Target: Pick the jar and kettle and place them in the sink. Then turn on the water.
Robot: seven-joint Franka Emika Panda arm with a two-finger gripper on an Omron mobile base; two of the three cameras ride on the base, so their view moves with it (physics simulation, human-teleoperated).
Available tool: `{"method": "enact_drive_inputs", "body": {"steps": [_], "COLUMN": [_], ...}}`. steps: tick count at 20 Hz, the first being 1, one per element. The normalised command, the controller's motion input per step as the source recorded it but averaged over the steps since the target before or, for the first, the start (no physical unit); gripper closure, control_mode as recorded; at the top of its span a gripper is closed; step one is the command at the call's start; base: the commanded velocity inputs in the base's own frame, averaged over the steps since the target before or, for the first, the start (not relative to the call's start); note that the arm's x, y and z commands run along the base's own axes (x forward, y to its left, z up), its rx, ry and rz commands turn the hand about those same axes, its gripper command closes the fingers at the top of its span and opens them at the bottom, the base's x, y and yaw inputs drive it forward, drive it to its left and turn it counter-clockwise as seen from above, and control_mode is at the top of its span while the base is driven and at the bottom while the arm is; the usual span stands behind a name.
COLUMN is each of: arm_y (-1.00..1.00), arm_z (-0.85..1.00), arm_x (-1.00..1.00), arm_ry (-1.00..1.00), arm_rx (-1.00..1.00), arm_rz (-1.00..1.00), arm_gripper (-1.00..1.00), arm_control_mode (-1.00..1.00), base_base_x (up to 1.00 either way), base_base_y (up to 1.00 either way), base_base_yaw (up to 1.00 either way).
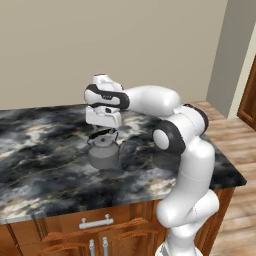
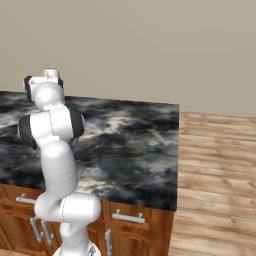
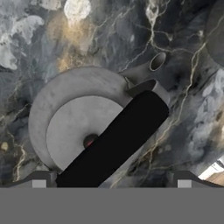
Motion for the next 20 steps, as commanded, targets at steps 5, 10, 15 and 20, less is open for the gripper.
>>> {"method": "enact_drive_inputs", "body": {"steps": [5, 10, 15, 20], "arm_y": [0.00, 0.00, 0.04, 0.11], "arm_z": [0.00, 0.00, 0.00, -0.02], "arm_x": [0.06, 0.18, 0.21, 0.04], "arm_ry": [0.00, 0.00, 0.00, 0.00], "arm_rx": [0.00, 0.00, 0.00, -0.01], "arm_rz": [0.00, 0.00, 0.00, 0.00], "arm_gripper": [-1.00, -1.00, -1.00, -1.00], "arm_control_mode": [-1.00, -1.00, -1.00, -1.00], "base_base_x": [0.00, 0.00, 0.00, 0.00], "base_base_y": [0.00, 0.00, 0.00, 0.00], "base_base_yaw": [0.00, 0.00, 0.00, 0.00]}}
